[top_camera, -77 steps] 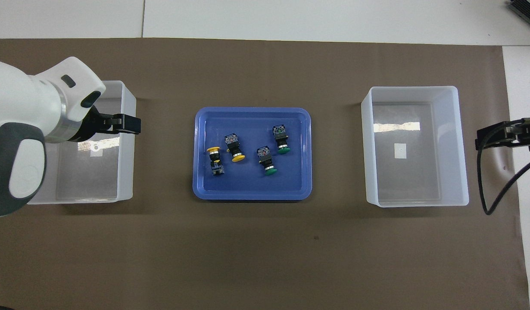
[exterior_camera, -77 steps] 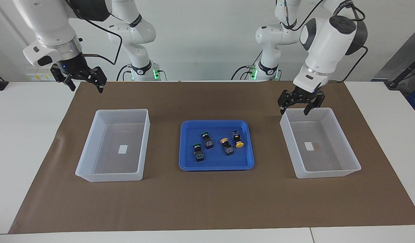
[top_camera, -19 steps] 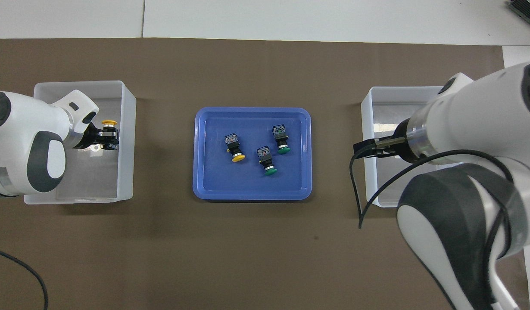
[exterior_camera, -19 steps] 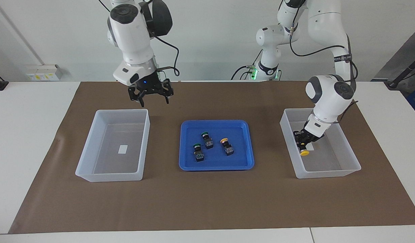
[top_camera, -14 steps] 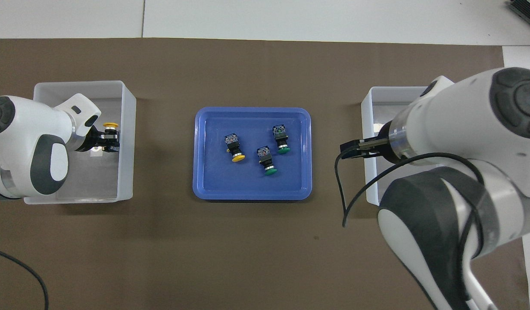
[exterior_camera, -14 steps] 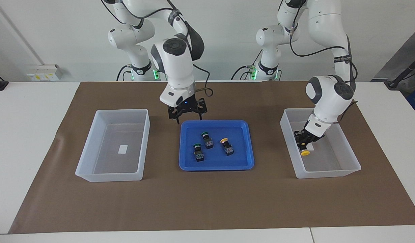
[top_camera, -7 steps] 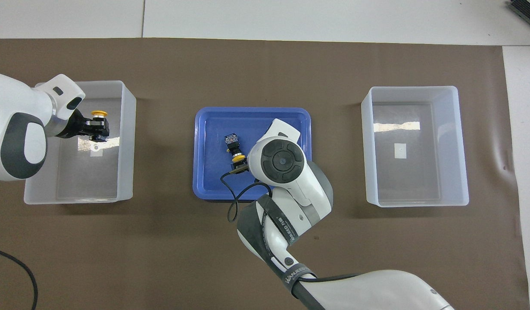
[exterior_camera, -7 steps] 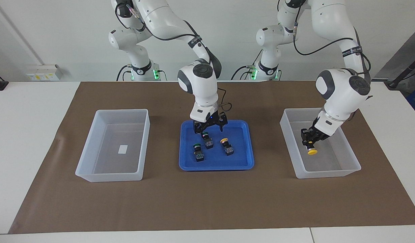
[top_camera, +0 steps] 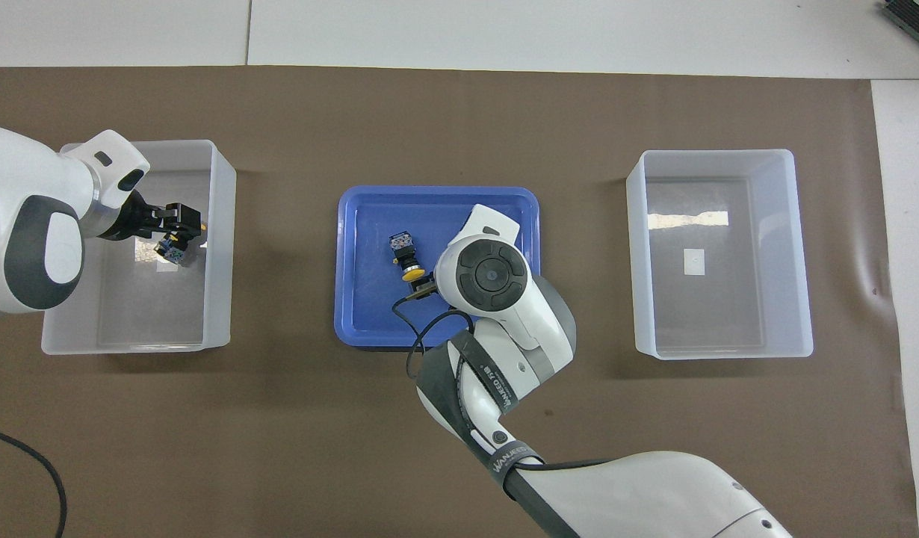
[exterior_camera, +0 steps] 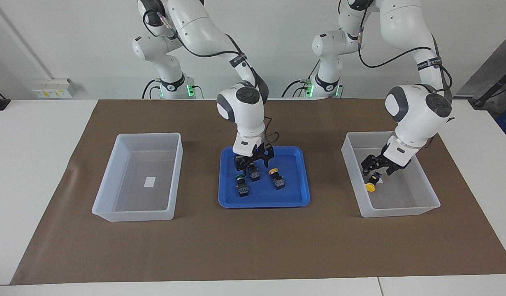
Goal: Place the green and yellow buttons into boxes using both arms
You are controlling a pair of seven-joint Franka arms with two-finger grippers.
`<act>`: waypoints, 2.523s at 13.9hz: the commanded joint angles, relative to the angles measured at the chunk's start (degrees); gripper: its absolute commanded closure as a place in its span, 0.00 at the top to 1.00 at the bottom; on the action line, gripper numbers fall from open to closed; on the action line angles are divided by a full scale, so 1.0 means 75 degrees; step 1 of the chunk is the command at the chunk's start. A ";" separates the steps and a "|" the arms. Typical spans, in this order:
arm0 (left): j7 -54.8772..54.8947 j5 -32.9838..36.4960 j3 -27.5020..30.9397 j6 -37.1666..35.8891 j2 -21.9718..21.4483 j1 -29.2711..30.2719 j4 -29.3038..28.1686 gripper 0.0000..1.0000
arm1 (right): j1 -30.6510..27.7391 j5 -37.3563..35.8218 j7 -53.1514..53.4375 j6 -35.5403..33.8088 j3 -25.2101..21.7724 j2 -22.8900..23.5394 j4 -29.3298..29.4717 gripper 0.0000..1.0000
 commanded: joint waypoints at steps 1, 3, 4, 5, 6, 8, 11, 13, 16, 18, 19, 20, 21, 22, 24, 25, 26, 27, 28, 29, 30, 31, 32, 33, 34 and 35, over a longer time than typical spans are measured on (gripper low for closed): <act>-0.0029 -0.0082 -0.0022 -0.0431 0.0080 -0.0109 0.0538 1.00 | -0.0063 -0.0144 -0.0056 0.0240 0.0054 0.0173 -0.0003 0.74; -0.0752 -0.0105 -0.0034 -0.0631 0.0080 -0.0506 0.0750 1.00 | -0.0017 -0.0144 -0.0044 0.0193 0.0054 0.0138 -0.0096 0.69; -0.1232 -0.0105 -0.0034 -0.0597 0.0091 -0.0740 0.0774 1.00 | -0.0016 -0.0144 -0.0044 0.0204 0.0054 0.0115 -0.0190 0.60; -0.1736 -0.0117 -0.0034 -0.0527 0.0091 -0.1009 0.0762 1.00 | -0.0016 -0.0156 -0.0056 0.0193 0.0054 0.0103 -0.0249 0.47; -0.2205 -0.0117 -0.0034 -0.0468 0.0091 -0.1221 0.0751 1.00 | -0.0016 -0.0156 -0.0056 0.0193 0.0054 0.0091 -0.0284 0.30; -0.3131 -0.0117 -0.0034 -0.0083 0.0091 -0.1654 0.0634 1.00 | -0.0016 -0.0167 -0.0079 0.0169 0.0042 0.0079 -0.0343 0.00; -0.4445 -0.0129 -0.0046 0.0772 0.0056 -0.2275 0.0178 0.98 | -0.0295 -0.0121 -0.0056 -0.0928 -0.0133 -0.0468 -0.0027 0.00; -0.5253 -0.0141 -0.0046 0.1276 0.0068 -0.2685 -0.0092 0.94 | -0.1090 -0.0039 -0.0509 -0.1772 -0.0064 -0.1078 0.0101 0.00; -0.6308 -0.0141 -0.0046 0.2155 0.0324 -0.3213 -0.0328 0.87 | -0.1830 0.0277 -0.1613 -0.2617 -0.0075 -0.1408 0.0499 0.00; -0.6662 -0.0141 -0.0046 0.2601 0.0652 -0.3553 -0.0316 0.85 | -0.2311 0.0278 -0.2336 -0.3051 -0.0075 -0.1433 0.0792 0.00; -0.6814 -0.0141 -0.0034 0.2765 0.0770 -0.3683 -0.0328 0.83 | -0.2603 0.0289 -0.2956 -0.3112 -0.0075 -0.1433 0.0805 0.00; -0.6885 -0.0129 -0.0034 0.2871 0.0864 -0.3730 -0.0339 0.83 | -0.2838 0.0301 -0.3449 -0.3054 -0.0075 -0.1433 0.0747 0.00; -0.6909 -0.0140 -0.0034 0.3000 0.0957 -0.3847 -0.0328 0.83 | -0.3015 0.0301 -0.3744 -0.2996 -0.0075 -0.1433 0.0677 0.00; -0.6921 -0.0141 -0.0034 0.3152 0.1040 -0.3860 -0.0339 0.83 | -0.3132 0.0301 -0.3944 -0.2937 -0.0075 -0.1456 0.0560 0.00; -0.6909 -0.0141 -0.0034 0.3329 0.1099 -0.3895 -0.0433 0.83 | -0.3518 0.0313 -0.4564 -0.2424 -0.0075 -0.1549 0.0024 0.00; -0.6909 -0.0141 -0.0034 0.3422 0.1111 -0.3906 -0.0503 0.83 | -0.3717 0.0313 -0.4974 -0.2096 -0.0075 -0.1561 -0.0247 0.00; -0.6898 -0.0141 -0.0034 0.3493 0.1122 -0.3918 -0.0596 0.83 | -0.3824 0.0313 -0.5221 -0.1965 -0.0075 -0.1550 -0.0389 0.00; -0.6897 -0.0141 -0.0034 0.3644 0.1134 -0.3976 -0.0748 0.81 | -0.3918 0.0313 -0.5235 -0.1917 -0.0075 -0.1538 -0.0494 0.00; -0.6897 -0.0141 -0.0034 0.3959 0.1215 -0.4058 -0.0912 0.80 | -0.4023 0.0313 -0.5270 -0.1778 -0.0075 -0.1526 -0.0658 0.00; -0.6897 -0.0141 -0.0034 0.4171 0.1239 -0.4059 -0.1006 0.78 | -0.4117 0.0313 -0.5340 -0.1567 -0.0075 -0.1538 -0.0845 0.00; -0.6909 -0.0141 -0.0034 0.4196 0.1251 -0.4059 -0.1007 0.73 | -0.4176 0.0313 -0.5445 -0.1461 -0.0075 -0.1538 -0.0951 0.00; -0.6909 -0.0141 -0.0034 0.4185 0.1251 -0.4059 -0.1007 0.67 | -0.4246 0.0313 -0.5528 -0.1355 -0.0075 -0.1515 -0.1010 0.00; -0.6909 -0.0141 -0.0034 0.4173 0.1251 -0.4070 -0.1007 0.55 | -0.4340 0.0313 -0.5575 -0.1204 -0.0075 -0.1480 -0.1104 0.00; -0.6898 -0.0141 -0.0034 0.4138 0.1251 -0.4059 -0.1007 0.40 | -0.4433 0.0313 -0.5645 -0.0993 -0.0075 -0.1433 -0.1221 0.00; -0.6897 -0.0141 -0.0034 0.4115 0.1240 -0.4059 -0.1007 0.28 | -0.4492 0.0313 -0.5715 -0.0759 -0.0075 -0.1409 -0.1384 0.00; -0.6897 -0.0141 -0.0022 0.4091 0.1240 -0.4059 -0.0984 0.16 | -0.4516 0.0313 -0.5728 -0.0583 -0.0075 -0.1409 -0.1514 0.00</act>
